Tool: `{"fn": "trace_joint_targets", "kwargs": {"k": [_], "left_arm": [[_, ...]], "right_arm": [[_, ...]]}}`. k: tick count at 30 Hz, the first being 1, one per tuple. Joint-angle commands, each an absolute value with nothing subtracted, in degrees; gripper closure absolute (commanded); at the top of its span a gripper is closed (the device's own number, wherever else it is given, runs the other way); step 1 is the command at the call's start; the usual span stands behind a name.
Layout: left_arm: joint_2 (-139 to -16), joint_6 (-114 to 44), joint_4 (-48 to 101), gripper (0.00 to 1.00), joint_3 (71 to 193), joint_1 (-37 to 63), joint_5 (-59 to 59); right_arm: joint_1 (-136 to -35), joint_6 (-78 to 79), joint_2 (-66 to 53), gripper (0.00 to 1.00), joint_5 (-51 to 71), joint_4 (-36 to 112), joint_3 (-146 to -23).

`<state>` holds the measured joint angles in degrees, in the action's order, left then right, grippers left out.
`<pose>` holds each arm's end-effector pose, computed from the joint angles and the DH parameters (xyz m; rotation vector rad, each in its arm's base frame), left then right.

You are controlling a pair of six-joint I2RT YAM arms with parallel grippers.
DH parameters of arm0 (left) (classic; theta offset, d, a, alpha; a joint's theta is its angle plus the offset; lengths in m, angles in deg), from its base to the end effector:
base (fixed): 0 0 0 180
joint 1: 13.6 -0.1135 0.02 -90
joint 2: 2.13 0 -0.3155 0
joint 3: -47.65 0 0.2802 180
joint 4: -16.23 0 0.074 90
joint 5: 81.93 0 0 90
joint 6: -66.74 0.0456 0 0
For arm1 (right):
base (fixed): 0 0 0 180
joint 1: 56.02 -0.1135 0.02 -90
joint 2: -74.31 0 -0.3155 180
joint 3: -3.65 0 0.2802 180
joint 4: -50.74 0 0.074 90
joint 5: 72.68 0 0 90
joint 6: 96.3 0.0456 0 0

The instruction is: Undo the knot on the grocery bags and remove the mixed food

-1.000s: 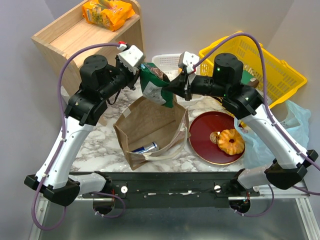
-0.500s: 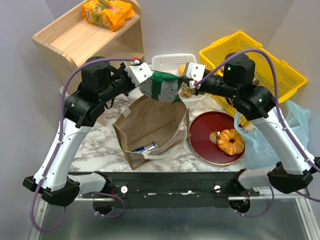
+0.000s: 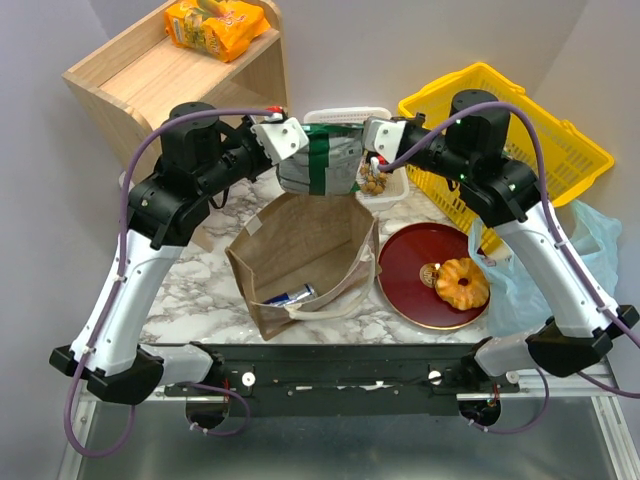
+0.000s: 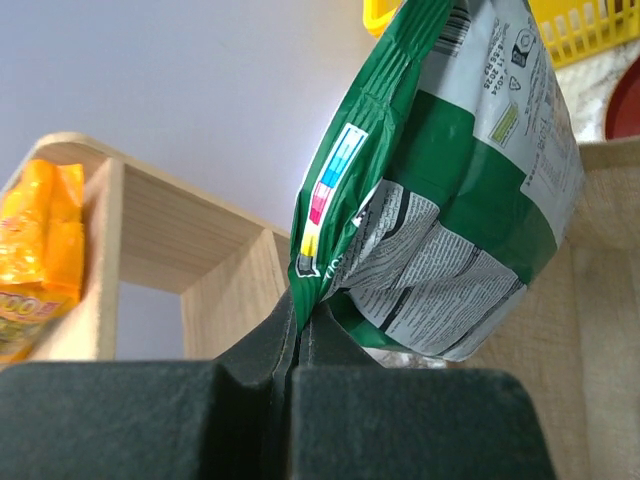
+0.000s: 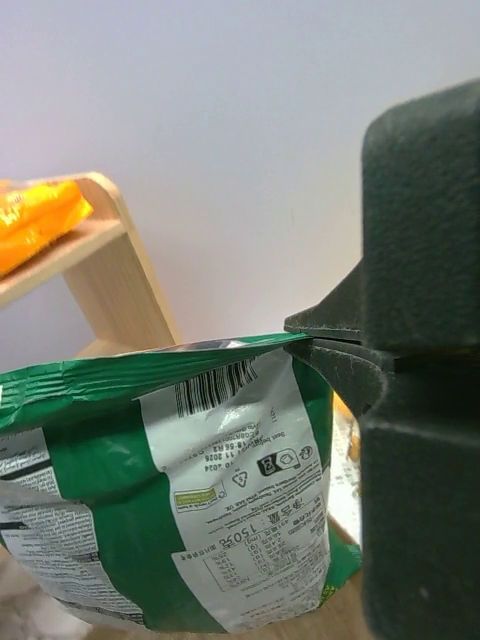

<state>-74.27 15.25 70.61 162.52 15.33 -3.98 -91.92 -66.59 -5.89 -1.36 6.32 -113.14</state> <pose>0.2100 -0.1270 0.5800 1.1052 1.3826 -0.0655 0.2404 0.1921 0.5755 -1.4139 0.9445 -0.0394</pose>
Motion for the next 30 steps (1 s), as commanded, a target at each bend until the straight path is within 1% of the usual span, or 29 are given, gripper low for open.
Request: {"fn": "trace_joint_targets", "kwargs": {"k": [1, 6, 11, 19, 24, 27, 30], "left_arm": [[-72.7, 11.7, 66.1, 1.0, 167.4, 13.8, 1.2], [-73.3, 12.2, 62.9, 1.0, 168.7, 13.8, 4.4], [-73.5, 15.8, 59.6, 1.0, 165.8, 13.8, 11.0], [-73.3, 20.9, 56.2, 1.0, 160.2, 13.0, 19.8], [-75.7, 21.9, 53.4, 1.0, 160.0, 8.9, 22.8], [-77.1, 22.4, 52.7, 1.0, 161.2, 6.2, 23.3], [-77.5, 24.6, 52.3, 1.0, 160.5, 4.8, 22.3]], "right_arm": [[-89.2, -63.1, -6.6, 1.0, 5.0, 12.8, -117.6], [-89.2, -58.3, -10.7, 1.0, 3.9, 20.0, -120.9], [-89.2, -52.8, -19.9, 1.0, 1.9, 22.4, -128.1], [-89.2, -47.6, -33.8, 1.0, 2.6, 26.0, -138.8], [-89.7, -44.3, -41.5, 1.0, 3.6, 31.0, -143.9], [-90.8, -42.6, -47.4, 1.0, 4.5, 33.4, -149.6], [-92.0, -42.6, -50.8, 1.0, 5.0, 39.0, -149.9]]}}
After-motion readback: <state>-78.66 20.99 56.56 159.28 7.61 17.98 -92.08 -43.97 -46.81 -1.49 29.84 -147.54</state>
